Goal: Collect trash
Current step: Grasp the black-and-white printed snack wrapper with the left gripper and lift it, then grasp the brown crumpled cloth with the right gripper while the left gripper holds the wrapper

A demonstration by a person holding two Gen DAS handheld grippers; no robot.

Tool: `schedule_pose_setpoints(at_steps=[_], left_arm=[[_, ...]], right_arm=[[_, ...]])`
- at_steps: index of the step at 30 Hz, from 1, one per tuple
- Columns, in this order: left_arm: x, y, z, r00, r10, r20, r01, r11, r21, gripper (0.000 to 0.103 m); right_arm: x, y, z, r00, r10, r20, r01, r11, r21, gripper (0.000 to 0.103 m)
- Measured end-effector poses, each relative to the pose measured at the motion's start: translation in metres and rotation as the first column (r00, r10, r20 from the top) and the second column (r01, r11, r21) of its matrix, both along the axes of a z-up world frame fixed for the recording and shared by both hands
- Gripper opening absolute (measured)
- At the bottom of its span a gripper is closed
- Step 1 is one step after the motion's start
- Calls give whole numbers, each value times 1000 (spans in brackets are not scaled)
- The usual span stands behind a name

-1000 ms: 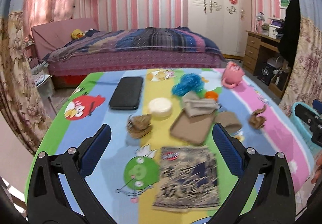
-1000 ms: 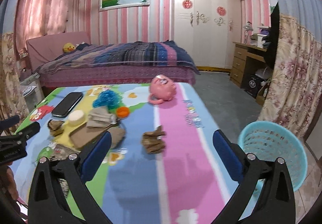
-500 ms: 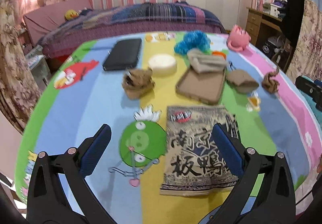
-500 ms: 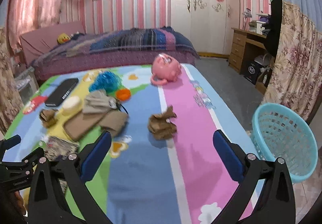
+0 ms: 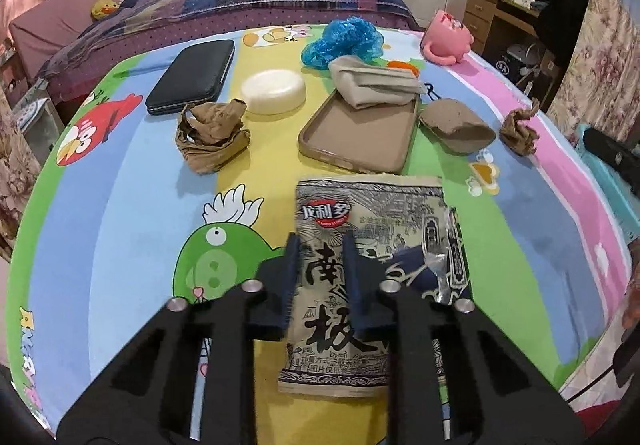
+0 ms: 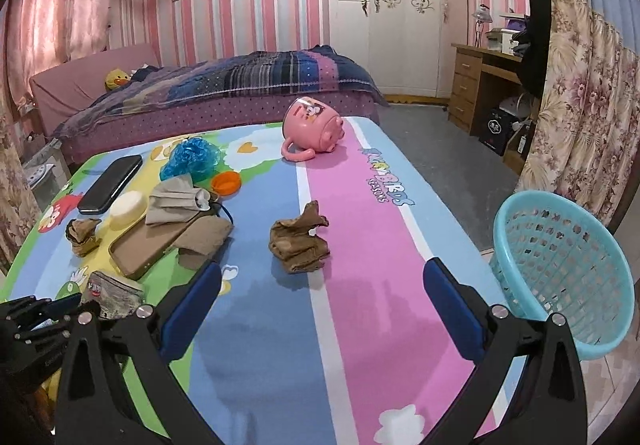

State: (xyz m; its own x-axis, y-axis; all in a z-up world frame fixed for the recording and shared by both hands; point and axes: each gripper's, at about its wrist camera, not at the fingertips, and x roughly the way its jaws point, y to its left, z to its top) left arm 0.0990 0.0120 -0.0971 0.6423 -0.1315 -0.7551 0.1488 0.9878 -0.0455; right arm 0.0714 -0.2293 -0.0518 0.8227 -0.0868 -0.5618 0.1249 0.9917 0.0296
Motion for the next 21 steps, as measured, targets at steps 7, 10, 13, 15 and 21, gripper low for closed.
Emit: schedule_pose_setpoints(at_steps=[7, 10, 13, 15, 21], left_arm=[[-2, 2, 16, 998, 4, 61, -3, 1000, -14, 5], [-4, 4, 37, 992, 24, 121, -22, 1000, -17, 5], [-2, 6, 59, 981, 50, 188, -49, 999, -6, 5], [2, 7, 73, 972, 69, 223, -67, 998, -16, 5], [24, 0, 96, 954, 121, 273, -119, 993, -26, 5]], right_arm=[[0, 0, -1, 1000, 25, -1, -25, 1000, 3, 99], [2, 2, -1, 999, 40, -2, -40, 999, -15, 99], [8, 3, 0, 998, 62, -8, -62, 998, -22, 99], [13, 6, 0, 997, 76, -13, -76, 997, -31, 99], [39, 9, -7, 994, 95, -52, -98, 994, -58, 98]])
